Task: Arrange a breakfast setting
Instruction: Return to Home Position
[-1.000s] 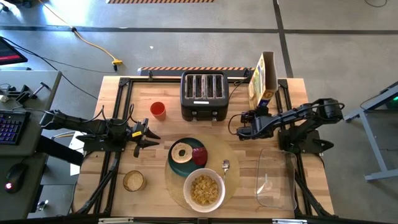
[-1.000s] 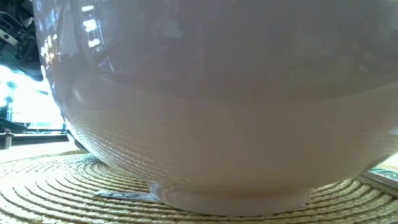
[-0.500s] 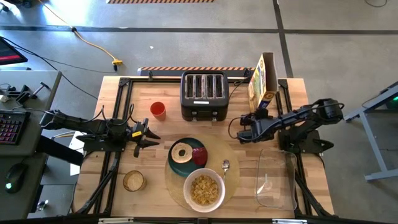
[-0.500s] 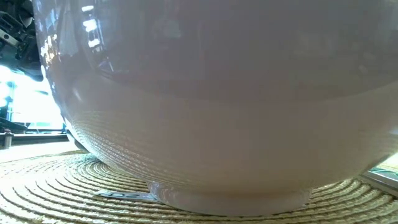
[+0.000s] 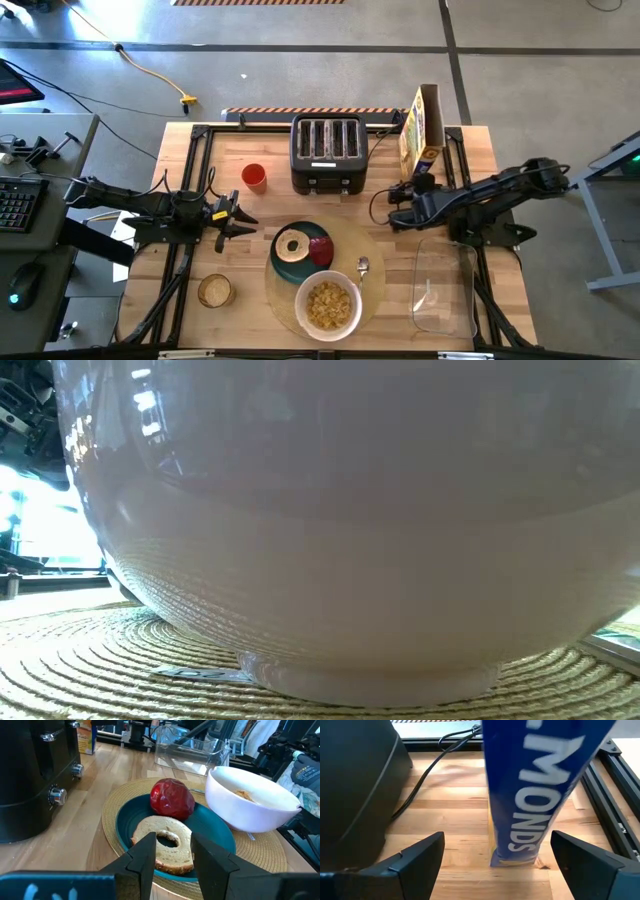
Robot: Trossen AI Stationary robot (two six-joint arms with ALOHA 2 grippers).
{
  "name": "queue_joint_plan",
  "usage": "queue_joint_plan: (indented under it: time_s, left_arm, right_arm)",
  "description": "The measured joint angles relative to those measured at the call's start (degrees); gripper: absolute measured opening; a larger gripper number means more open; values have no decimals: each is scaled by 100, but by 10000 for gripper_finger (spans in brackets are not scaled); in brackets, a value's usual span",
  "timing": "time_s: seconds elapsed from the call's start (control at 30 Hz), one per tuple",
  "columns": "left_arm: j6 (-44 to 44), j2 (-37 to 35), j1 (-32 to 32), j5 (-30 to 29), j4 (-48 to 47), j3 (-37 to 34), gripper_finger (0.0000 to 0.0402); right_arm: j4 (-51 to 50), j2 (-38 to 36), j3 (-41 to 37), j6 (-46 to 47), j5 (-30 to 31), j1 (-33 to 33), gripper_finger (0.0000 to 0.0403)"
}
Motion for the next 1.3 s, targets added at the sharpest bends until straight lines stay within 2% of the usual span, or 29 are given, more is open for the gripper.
queue_joint_plan:
  time_s: [0.17, 0.5, 0.77, 0.97, 1.1, 1.3]
  left_arm:
    - [0, 1, 1, -1, 0, 0, 113]
    - [0, -1, 0, -1, 0, 0, 113]
    - [0, -1, -1, -1, 0, 0, 113]
    - [0, -1, 1, -1, 0, 0, 113]
    - [0, -1, 1, -1, 0, 0, 113]
    - [0, -1, 1, -1, 0, 0, 113]
  right_arm:
    - [-153, -260, 0, 23, -121, 111, 346]
    - [-265, -505, 0, 149, -910, 488, 347]
    - [68, -605, 0, 261, -949, 1096, 347]
    - [792, -758, 0, -362, -582, 1336, 347]
    - [1334, -915, 0, -936, -572, 1343, 347]
    - [2431, -1297, 0, -2391, -492, 1328, 347]
